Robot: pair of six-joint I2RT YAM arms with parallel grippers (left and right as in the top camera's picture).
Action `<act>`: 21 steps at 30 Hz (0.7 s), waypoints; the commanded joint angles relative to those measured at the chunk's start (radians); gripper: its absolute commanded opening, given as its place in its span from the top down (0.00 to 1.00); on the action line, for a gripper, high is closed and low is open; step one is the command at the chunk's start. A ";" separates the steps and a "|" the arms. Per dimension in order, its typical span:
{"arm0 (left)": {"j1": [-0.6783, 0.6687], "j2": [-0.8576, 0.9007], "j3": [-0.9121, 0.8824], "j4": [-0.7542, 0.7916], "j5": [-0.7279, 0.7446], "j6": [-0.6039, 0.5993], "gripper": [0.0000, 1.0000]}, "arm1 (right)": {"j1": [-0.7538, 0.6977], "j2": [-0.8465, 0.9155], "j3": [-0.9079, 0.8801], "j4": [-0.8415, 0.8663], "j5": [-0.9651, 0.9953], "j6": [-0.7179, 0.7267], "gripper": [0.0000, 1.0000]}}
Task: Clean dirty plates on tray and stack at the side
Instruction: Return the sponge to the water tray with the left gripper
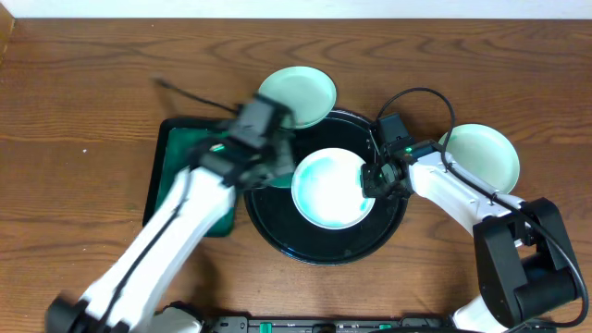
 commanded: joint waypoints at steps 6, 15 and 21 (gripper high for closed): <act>0.292 0.010 -0.064 -0.092 -0.260 0.063 0.93 | 0.001 0.003 0.000 0.021 0.050 -0.061 0.99; 0.442 0.239 -0.121 0.036 -0.117 0.190 0.86 | 0.001 0.005 0.000 0.054 0.016 -0.110 0.83; 0.443 0.173 -0.096 0.002 -0.082 0.190 0.56 | 0.004 0.045 -0.002 0.071 0.016 -0.101 0.81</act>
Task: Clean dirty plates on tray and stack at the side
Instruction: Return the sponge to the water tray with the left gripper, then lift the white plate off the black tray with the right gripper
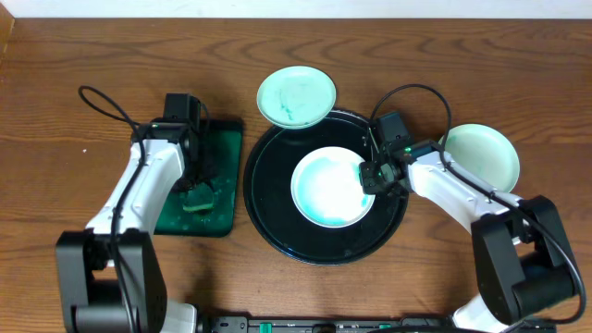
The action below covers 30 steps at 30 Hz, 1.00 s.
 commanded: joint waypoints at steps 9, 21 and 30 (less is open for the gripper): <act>0.005 -0.386 0.038 -0.112 0.078 0.020 0.29 | 0.019 -0.042 0.066 -0.029 -0.001 -0.062 0.99; 0.005 -0.690 0.038 -0.154 0.078 0.020 0.23 | 0.190 -0.174 0.319 0.099 0.053 -0.219 0.99; 0.005 -0.734 0.038 -0.167 0.078 0.020 0.23 | 0.382 0.056 0.319 0.622 0.215 -0.261 0.99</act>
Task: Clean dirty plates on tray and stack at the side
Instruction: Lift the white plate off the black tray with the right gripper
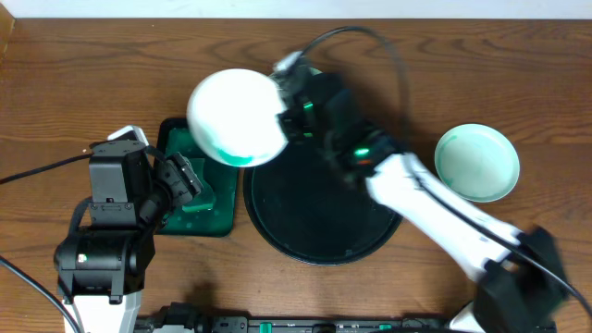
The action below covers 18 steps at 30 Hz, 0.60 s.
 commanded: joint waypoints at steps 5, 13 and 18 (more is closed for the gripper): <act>0.005 0.005 0.022 -0.053 -0.001 0.003 0.23 | 0.124 0.125 -0.001 0.254 0.238 -0.239 0.99; 0.005 0.009 0.022 -0.053 -0.001 0.003 0.22 | 0.196 0.124 -0.001 0.363 0.370 -0.449 0.99; 0.005 0.009 0.022 -0.053 -0.001 0.003 0.22 | 0.225 0.124 -0.001 0.412 0.444 -0.483 0.99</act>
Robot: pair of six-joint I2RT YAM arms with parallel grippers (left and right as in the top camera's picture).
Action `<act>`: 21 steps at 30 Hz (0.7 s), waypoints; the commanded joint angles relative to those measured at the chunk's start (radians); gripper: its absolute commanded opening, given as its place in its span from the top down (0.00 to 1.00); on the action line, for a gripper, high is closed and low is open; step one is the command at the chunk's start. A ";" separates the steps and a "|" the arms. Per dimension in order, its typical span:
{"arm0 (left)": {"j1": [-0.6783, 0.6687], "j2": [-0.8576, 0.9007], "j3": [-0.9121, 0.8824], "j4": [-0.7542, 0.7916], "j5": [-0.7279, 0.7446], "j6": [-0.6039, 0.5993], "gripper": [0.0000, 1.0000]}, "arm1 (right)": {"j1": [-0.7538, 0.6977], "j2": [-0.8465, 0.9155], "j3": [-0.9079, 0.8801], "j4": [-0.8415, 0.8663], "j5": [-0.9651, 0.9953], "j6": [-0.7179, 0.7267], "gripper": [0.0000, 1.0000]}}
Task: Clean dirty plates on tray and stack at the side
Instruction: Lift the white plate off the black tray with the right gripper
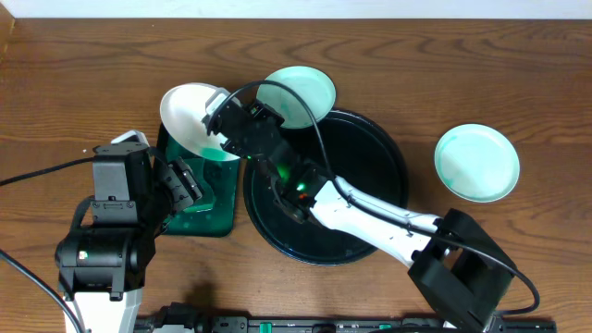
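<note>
My right gripper [222,128] is shut on the rim of a white plate with a green edge [190,116]. It holds the plate tilted over the far end of the green rectangular tray [222,217]. The right arm reaches across the round black tray [370,213], which has no plate on it. My left gripper [182,188] hangs over the green tray; its jaws are too dark to read. A green sponge-like lump [199,201] lies in that tray beside it. A mint plate [310,88] sits at the black tray's far rim, and another mint plate [476,162] sits at the right.
Everything stands on a wooden table [74,83]. The left arm's body [106,231] rises at the near left. A black cable [37,171] runs off to the left edge.
The right gripper has carried the plate a little further left and lower, and tipped it more steeply over the green tray. The left arm is almost where it was.
At first the right gripper held the plate's rim on the black tray with the left arm beside it. Then the left gripper was down in the green tray. Later the plate was lifted off toward the upper left, and now it tilts over the green tray.
</note>
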 commanded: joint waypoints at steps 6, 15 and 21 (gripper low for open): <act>0.005 0.001 0.021 -0.003 -0.002 0.003 0.22 | 0.048 -0.027 0.008 0.098 0.150 -0.171 0.99; 0.005 0.001 0.021 -0.003 -0.002 0.003 0.22 | 0.087 -0.035 0.008 0.171 0.203 -0.261 0.99; 0.005 0.001 0.021 -0.003 -0.002 0.003 0.22 | 0.111 -0.035 0.008 0.197 0.203 -0.323 0.99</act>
